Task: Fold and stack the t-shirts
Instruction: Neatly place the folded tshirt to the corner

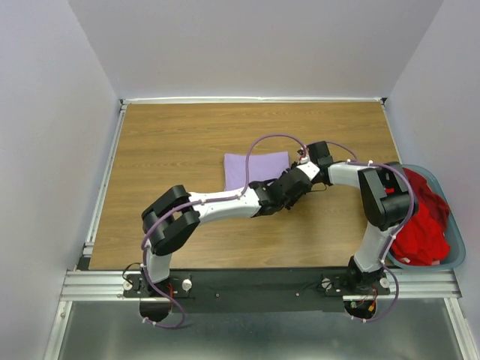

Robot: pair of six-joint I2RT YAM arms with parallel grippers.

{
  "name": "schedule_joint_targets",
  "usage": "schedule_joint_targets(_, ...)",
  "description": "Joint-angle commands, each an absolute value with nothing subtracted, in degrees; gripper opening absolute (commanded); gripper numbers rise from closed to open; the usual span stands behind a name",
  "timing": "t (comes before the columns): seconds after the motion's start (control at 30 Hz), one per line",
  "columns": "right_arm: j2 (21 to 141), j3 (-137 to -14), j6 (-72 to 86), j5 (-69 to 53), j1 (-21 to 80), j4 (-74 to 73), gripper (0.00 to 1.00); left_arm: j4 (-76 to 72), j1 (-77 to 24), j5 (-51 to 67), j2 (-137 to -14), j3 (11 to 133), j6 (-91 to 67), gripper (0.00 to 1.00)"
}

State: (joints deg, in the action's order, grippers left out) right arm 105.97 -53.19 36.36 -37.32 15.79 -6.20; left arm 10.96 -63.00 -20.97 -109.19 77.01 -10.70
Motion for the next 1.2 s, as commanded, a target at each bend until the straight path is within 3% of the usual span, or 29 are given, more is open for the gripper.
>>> schedule_joint_targets(0.0,105.3,-57.4,31.0,-30.2,16.1,-11.0,0.01,11.6,-62.2,-20.6,-102.8,79.4,-14.1,0.58)
schedule_joint_targets(0.13,106.0,-63.9,24.2,-20.3,15.2,-18.7,0.0,14.5,-59.5,-18.6,-98.3,79.5,-15.0,0.72)
schedule_joint_targets(0.33,110.6,-78.6,13.2,2.1,12.0,-30.2,0.0,17.5,-46.4,-13.4,-89.9,76.7,-12.8,0.74)
schedule_joint_targets(0.6,120.7,-97.4,4.6,20.6,4.6,-32.7,0.01,15.7,-30.5,-19.2,-83.4,67.2,-12.0,0.79)
schedule_joint_targets(0.93,141.3,-128.3,-3.6,32.5,-2.7,-32.3,0.0,10.3,-26.9,-23.2,-75.8,51.0,-15.6,0.86)
schedule_joint_targets(1.17,149.3,-140.3,-1.0,31.9,-7.7,-31.1,0.01,10.8,-26.8,-27.4,-77.1,51.7,-16.0,0.85)
